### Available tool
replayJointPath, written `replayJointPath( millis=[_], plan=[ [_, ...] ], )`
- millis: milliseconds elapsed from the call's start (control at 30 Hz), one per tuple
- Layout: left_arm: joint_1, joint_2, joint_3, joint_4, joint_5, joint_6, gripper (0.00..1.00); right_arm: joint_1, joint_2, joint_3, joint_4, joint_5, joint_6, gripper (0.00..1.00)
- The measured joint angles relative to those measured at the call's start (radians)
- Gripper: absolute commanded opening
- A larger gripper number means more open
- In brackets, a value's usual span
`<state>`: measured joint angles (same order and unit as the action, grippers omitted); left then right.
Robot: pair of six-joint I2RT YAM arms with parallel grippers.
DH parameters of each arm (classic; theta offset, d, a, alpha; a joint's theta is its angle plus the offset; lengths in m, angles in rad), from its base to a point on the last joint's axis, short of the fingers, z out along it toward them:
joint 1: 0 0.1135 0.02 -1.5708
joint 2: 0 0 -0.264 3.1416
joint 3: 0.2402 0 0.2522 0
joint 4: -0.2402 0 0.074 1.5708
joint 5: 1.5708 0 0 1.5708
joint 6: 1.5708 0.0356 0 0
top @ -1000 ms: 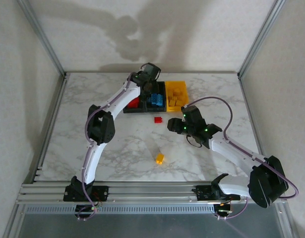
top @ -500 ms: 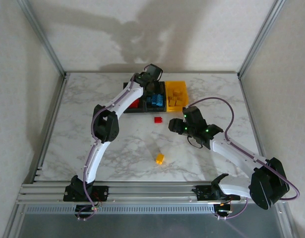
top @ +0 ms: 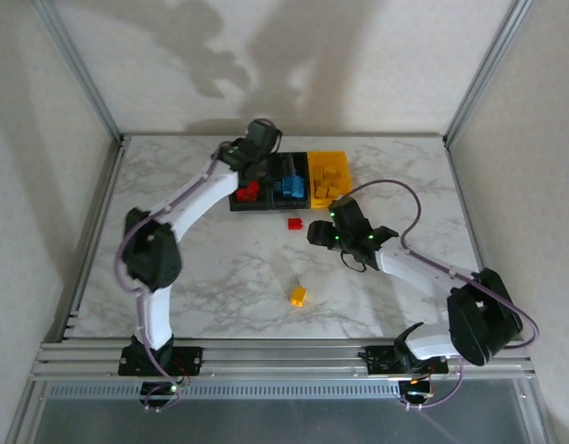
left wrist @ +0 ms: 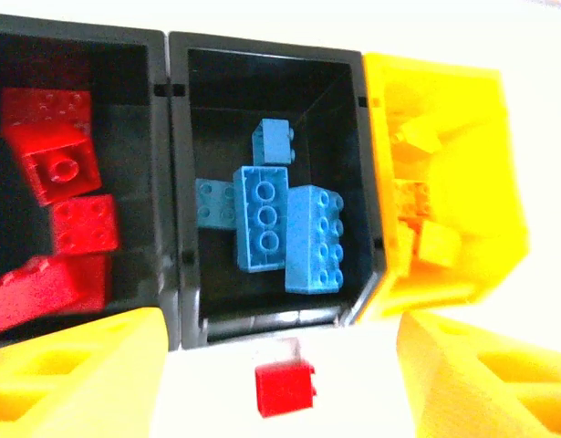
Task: Sort the legos into containers by color
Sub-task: Place the lego in the container, then pick up the lego from the center of the table.
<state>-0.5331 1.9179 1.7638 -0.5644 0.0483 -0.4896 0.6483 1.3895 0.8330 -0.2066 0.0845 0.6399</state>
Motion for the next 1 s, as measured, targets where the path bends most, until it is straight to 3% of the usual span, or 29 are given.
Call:
replayJointPath(
  millis=[200, 467, 633, 800, 1000],
  plan=[
    [0.015, -0.388, -0.430, 0.151, 0.026, -0.018, 0.74, 0.078, 0.171, 0.072, 0.082, 0.113, -0.012, 0.73],
    [0.053, -0.743, -0.850, 0.195, 0.039, -0.081, 0.80, 0.085, 0.422, 0.231, 0.143, 0.193, -0.054, 0.74],
    [0.053, -0.900, -0.969, 0.201, 0.058, -0.119, 0.81, 0.085, 0.531, 0.323, 0.144, 0.209, -0.076, 0.74],
    [0.054, -0.944, -1.002, 0.199, 0.058, -0.137, 0.81, 0.083, 0.605, 0.389, 0.139, 0.211, -0.079, 0.70],
    [0.057, -0.935, -1.011, 0.193, 0.058, -0.140, 0.81, 0.077, 0.642, 0.412, 0.138, 0.227, -0.080, 0.48]
  ],
)
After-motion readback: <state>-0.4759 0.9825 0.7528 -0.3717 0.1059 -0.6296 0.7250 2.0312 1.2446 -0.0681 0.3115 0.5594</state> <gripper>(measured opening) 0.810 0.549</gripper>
